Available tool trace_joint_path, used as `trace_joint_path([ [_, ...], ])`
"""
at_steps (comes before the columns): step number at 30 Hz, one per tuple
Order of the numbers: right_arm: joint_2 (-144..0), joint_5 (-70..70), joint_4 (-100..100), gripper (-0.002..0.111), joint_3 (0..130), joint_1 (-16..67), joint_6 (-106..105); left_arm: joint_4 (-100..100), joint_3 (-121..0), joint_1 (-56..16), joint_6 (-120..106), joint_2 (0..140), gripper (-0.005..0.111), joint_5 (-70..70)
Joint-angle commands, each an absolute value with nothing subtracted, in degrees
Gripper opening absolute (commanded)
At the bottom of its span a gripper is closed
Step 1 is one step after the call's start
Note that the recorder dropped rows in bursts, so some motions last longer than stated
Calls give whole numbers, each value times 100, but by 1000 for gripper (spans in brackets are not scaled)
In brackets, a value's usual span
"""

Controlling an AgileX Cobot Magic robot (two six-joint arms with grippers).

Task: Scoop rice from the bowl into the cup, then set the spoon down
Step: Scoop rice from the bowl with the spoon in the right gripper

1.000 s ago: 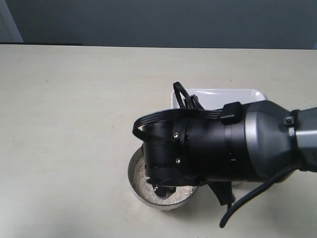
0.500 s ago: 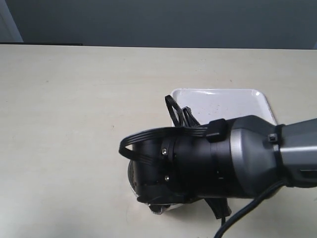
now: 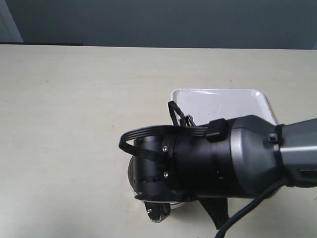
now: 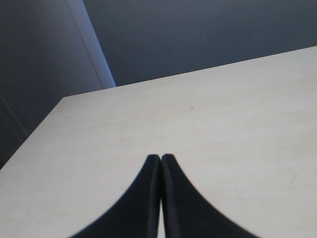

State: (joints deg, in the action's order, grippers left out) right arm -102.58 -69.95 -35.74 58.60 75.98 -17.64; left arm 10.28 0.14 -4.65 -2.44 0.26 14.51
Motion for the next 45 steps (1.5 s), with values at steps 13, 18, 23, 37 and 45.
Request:
trace_joint_path([
  [13, -10251, -6996, -3521, -1, 5855, 7601, -1709, 1018, 0, -455, -205, 0, 0, 1373],
  [18, -10251, -6996, -3390, -1, 5855, 7601, -1671, 1018, 0, -455, -205, 0, 0, 1373],
  [23, -10251, -6996, -3390, -1, 5855, 7601, -1415, 1018, 0, -455, -205, 0, 0, 1373],
  [37, -10251, -6996, -2800, -1, 5855, 7573, -745, 1018, 0, -455, -205, 0, 0, 1373],
  [45, -9822, -6996, -2600, -1, 5855, 6902, -510, 1018, 0, -455, -205, 0, 0, 1373],
])
